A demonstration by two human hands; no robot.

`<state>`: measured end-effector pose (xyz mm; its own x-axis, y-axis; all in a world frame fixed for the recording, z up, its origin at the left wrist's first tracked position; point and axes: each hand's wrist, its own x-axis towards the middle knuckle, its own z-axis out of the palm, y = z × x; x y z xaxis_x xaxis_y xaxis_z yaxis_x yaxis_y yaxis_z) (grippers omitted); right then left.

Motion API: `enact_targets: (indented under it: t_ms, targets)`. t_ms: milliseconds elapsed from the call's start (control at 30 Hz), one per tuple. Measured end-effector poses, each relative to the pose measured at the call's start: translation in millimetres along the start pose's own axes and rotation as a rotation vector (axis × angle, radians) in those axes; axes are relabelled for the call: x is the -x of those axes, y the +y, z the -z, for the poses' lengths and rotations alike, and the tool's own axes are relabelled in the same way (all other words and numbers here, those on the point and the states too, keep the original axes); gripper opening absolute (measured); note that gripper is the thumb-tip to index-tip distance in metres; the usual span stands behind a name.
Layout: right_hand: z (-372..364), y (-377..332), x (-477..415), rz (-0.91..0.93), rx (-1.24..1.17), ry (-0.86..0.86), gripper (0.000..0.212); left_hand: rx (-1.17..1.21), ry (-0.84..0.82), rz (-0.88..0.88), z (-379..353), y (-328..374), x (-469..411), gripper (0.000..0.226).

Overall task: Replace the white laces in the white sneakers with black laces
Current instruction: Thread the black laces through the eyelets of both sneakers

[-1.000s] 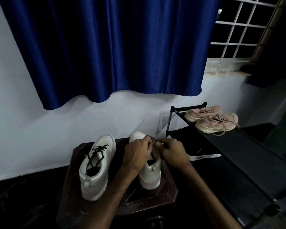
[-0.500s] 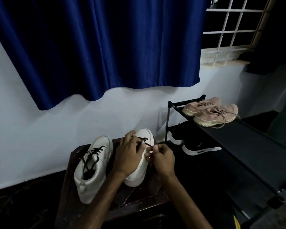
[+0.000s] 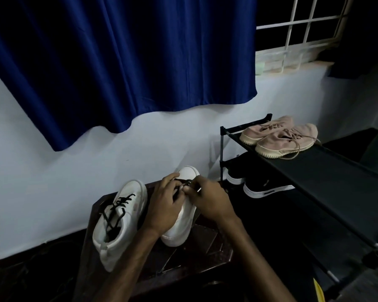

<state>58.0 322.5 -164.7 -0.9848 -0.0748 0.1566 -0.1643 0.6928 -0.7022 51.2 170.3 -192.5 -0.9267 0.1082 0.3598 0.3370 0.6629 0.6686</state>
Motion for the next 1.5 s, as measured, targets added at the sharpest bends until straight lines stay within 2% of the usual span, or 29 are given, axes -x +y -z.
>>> enact_targets:
  t_ms: [100,233,333,400,567,733,833,933,967,1033,1167,1300,1400,1500]
  targets:
    - [-5.2,1.2,-4.6,0.018,-0.092,0.057,0.019,0.001,0.012,0.000,-0.9,-1.2,-0.6,0.048]
    - [-0.7,0.4,-5.4,0.010,-0.291,0.044,0.018,-0.005,0.011,0.006,-0.2,-0.6,-1.0,0.051]
    - [2.5,-0.5,-3.3,0.014,-0.121,0.042,0.039,-0.014,0.024,-0.006,2.4,-1.1,0.3,0.052]
    - [2.7,0.5,-5.0,0.024,-0.010,0.052,0.033,-0.012,0.023,-0.010,2.1,-0.2,0.0,0.049]
    - [-1.6,1.2,-6.9,0.085,-0.003,0.051,0.009,-0.025,0.039,-0.019,-0.4,-0.6,-0.2,0.049]
    - [3.6,13.1,-0.1,0.109,0.093,0.013,0.009,-0.088,0.050,-0.042,0.5,6.2,2.1,0.053]
    - [21.6,25.2,6.8,0.014,0.257,-0.182,0.015,-0.099,0.062,-0.042,1.4,9.3,2.5,0.054]
    - [34.1,31.9,9.1,-0.102,0.249,-0.407,0.016,-0.064,0.056,-0.028,1.5,11.2,1.7,0.054]
    - [36.4,31.4,6.6,-0.102,0.254,-0.401,0.015,-0.050,0.050,-0.021,1.6,11.7,1.5,0.054]
    - [36.8,26.8,-0.8,-0.032,0.248,-0.280,0.017,-0.038,0.041,-0.009,2.2,11.7,1.9,0.056]
    - [19.9,7.6,-8.1,0.074,-0.122,-0.150,0.023,-0.040,0.028,0.007,3.5,11.0,3.3,0.059]
    - [1.8,5.8,-11.5,0.079,-0.098,-0.032,0.013,-0.043,0.021,0.019,4.2,11.4,2.7,0.060]
    - [5.9,14.1,-4.8,0.031,-0.007,-0.125,0.007,-0.059,0.022,0.016,3.6,10.8,3.0,0.059]
    - [27.3,27.6,7.2,-0.046,0.202,-0.423,0.010,-0.044,0.034,0.007,3.2,9.7,2.5,0.055]
